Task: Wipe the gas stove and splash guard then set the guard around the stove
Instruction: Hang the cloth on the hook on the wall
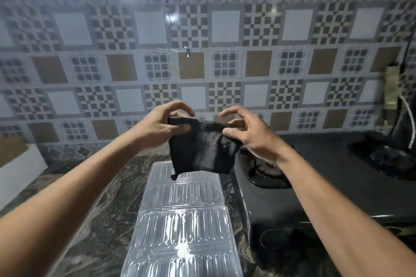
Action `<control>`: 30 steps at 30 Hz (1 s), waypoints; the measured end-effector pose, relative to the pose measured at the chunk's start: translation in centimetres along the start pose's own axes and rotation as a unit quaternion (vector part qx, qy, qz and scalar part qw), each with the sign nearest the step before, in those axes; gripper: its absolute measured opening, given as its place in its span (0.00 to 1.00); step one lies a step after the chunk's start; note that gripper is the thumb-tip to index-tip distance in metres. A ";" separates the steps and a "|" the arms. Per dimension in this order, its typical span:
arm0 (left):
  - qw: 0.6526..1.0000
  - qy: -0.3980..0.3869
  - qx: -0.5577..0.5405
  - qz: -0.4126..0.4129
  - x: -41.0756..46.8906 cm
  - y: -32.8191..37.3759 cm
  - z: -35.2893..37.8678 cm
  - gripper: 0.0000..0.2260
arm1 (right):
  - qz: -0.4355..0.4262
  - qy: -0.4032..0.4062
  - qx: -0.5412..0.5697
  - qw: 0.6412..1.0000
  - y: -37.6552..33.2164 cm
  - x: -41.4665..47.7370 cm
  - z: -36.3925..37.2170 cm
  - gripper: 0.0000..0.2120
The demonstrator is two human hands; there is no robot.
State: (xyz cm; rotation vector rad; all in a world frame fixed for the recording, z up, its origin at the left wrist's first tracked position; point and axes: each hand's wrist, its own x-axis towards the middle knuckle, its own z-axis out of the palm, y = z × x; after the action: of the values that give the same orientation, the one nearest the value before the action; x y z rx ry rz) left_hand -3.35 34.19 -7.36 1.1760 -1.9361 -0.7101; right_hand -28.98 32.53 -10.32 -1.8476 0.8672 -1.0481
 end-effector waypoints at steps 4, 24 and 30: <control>1.000 0.018 0.009 0.019 4.3 -0.5 -2.4 0.07 | -0.029 -0.021 -0.048 0.998 -1.0 4.4 -1.4 0.10; 0.895 0.192 0.388 0.107 28.3 -5.6 -10.0 0.22 | -0.164 0.044 -0.294 0.941 2.9 33.6 -7.8 0.24; 0.827 0.268 0.487 0.089 35.4 -9.3 -12.9 0.21 | -0.244 0.077 -0.402 0.879 4.6 42.8 -6.7 0.21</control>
State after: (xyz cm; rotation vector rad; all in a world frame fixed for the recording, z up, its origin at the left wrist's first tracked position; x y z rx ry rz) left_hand 1.17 -2.68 3.88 1.4999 -1.8479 0.7785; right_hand -17.92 -7.89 1.74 -2.8234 1.0559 -1.2582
